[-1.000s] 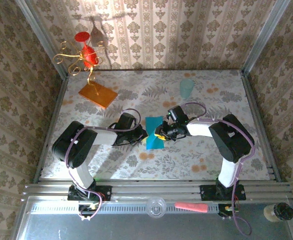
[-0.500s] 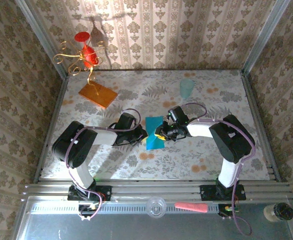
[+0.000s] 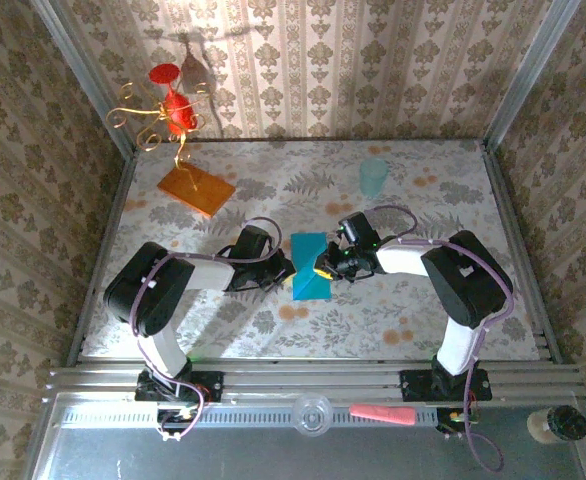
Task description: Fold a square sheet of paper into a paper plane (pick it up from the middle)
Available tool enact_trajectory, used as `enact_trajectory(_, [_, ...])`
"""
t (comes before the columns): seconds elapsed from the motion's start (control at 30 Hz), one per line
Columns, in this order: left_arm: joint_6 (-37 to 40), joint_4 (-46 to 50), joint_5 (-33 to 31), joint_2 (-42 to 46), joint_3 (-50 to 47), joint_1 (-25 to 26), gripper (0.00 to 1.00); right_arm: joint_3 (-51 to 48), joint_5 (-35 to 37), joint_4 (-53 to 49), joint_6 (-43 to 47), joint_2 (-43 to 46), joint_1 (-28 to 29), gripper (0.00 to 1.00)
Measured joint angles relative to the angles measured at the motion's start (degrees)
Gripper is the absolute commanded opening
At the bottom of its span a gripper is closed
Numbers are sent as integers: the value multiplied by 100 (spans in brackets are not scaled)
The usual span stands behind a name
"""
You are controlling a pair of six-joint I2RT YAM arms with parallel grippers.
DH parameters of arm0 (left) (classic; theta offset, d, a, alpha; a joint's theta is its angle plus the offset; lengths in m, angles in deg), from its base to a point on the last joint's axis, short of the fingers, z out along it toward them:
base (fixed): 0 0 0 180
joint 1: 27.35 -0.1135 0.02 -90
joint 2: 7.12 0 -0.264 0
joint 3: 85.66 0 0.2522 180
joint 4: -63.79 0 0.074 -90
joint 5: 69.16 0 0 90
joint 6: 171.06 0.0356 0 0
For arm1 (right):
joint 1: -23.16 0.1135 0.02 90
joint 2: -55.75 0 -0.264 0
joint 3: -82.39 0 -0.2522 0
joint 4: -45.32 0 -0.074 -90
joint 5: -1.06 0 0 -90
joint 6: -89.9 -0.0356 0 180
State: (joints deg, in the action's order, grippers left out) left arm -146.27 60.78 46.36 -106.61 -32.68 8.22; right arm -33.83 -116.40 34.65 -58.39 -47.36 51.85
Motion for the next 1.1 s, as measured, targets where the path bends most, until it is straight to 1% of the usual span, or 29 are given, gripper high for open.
enact_trajectory(0.27, [4,90,-4,28,26,0,0,0,-42,164,-7,-2,48,15])
enact_trajectory(0.4, [11,275,-52,144,28,0,6,0,-42,208,-4,-2,61,10])
enact_trajectory(0.47, [44,404,-90,280,28,-7,12,0,-42,214,2,-2,61,9])
enact_trajectory(0.57, [116,566,-140,625,26,-74,26,0,-37,214,90,24,52,9])
enact_trajectory(0.63, [205,697,-157,955,26,-181,37,0,-37,214,168,138,22,9])
enact_trajectory(0.7, [330,831,-179,1366,24,-326,50,0,-37,223,291,376,-20,8])
enact_trajectory(0.83, [625,1056,-304,2105,22,-538,69,13,-46,369,562,1025,-144,8])
enact_trajectory(0.93, [874,1147,-345,2498,22,-557,80,52,-153,555,686,1394,-216,9])
enact_trajectory(1.03, [968,1008,-275,2638,15,-557,87,94,-348,798,719,1611,-258,9])
enact_trajectory(1.1, [942,704,-166,2645,-39,-555,90,136,-492,951,710,1679,-262,9])
